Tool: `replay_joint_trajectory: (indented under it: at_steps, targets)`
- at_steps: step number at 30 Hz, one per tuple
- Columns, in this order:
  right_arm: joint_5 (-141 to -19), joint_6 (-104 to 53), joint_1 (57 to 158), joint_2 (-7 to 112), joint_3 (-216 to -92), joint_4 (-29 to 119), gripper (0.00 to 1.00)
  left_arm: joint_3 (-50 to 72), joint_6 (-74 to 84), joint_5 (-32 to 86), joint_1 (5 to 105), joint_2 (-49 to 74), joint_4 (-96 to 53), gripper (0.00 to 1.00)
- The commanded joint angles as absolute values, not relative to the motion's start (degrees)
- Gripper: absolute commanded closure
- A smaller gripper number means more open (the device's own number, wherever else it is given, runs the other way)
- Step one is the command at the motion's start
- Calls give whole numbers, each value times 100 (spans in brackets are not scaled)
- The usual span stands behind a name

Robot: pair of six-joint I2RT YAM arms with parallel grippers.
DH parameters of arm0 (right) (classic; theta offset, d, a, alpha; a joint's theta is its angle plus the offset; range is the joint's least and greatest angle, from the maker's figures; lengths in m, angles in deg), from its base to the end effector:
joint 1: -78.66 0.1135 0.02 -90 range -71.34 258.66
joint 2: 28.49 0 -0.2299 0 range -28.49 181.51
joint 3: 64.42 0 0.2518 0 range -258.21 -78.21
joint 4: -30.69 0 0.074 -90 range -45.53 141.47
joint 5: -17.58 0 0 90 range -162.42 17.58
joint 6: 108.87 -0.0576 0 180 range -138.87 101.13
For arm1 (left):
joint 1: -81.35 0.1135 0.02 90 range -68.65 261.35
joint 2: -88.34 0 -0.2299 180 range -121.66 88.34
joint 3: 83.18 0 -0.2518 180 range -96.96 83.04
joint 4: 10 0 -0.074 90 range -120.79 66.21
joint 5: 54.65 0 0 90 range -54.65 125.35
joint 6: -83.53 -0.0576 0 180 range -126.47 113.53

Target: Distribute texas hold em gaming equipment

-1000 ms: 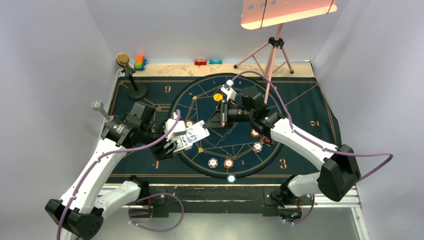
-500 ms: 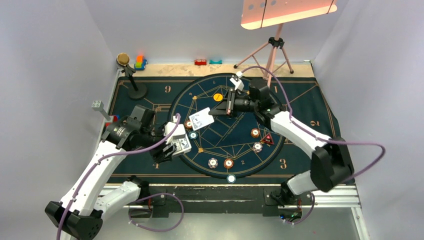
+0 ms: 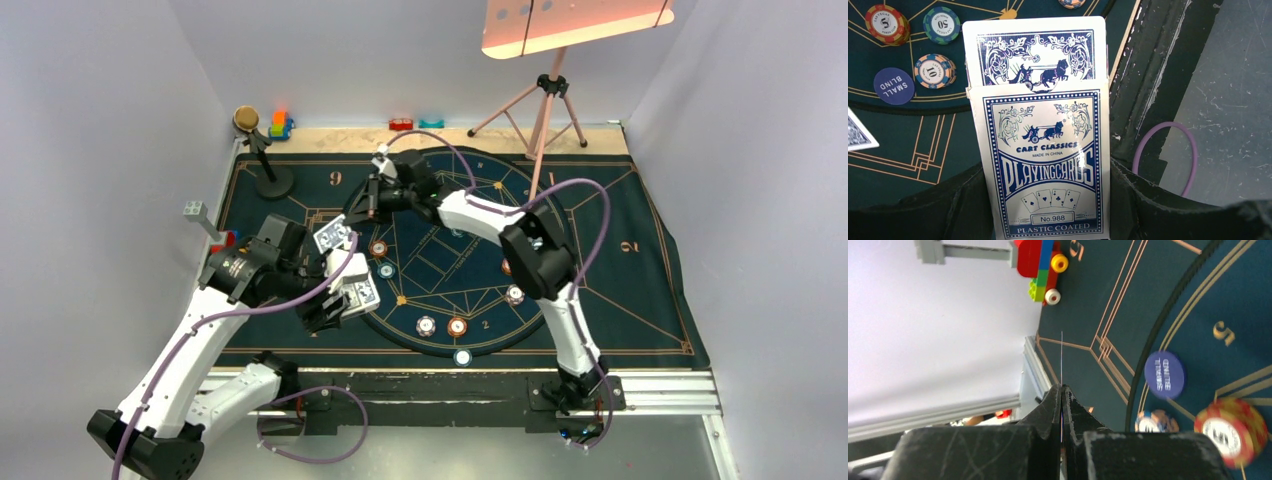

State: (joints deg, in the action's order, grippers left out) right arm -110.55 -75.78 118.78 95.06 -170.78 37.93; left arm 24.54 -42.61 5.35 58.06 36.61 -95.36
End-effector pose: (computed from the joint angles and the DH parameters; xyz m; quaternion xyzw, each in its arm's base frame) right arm 0.3566 0.3470 0.1813 -0.0590 0.8119 0.5653 0.1333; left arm 0.1412 -0.0921 0.2703 0.5163 0.7907 -0.2274 0.2376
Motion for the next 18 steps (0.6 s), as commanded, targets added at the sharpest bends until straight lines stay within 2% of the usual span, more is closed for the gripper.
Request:
replay_joint_trajectory:
  at_steps: [1,6,11,12,15,18]
  targets:
    - [-10577,-7348,12027,10279,-18335,4409,100,2222,-4247,412,5806,3708,-9516,99]
    - [-10259,-7147,12084,10769,-18935,5078,100,2238,-4251,415,5806,3684,-9519,99]
    - [-10014,-6955,12084,10723,-18726,5376,99,2246,-4262,439,5806,3589,-9463,100]
    - [-9970,-6874,12082,10658,-18696,5447,91,2260,-4268,455,5806,3581,-9439,100]
    - [-9715,-6590,12080,10397,-18771,5800,55,2321,-4260,509,5806,3588,-9353,100]
    - [-9502,-6347,12052,10065,-18964,6184,30,2318,-4228,521,5806,3558,-9306,100]
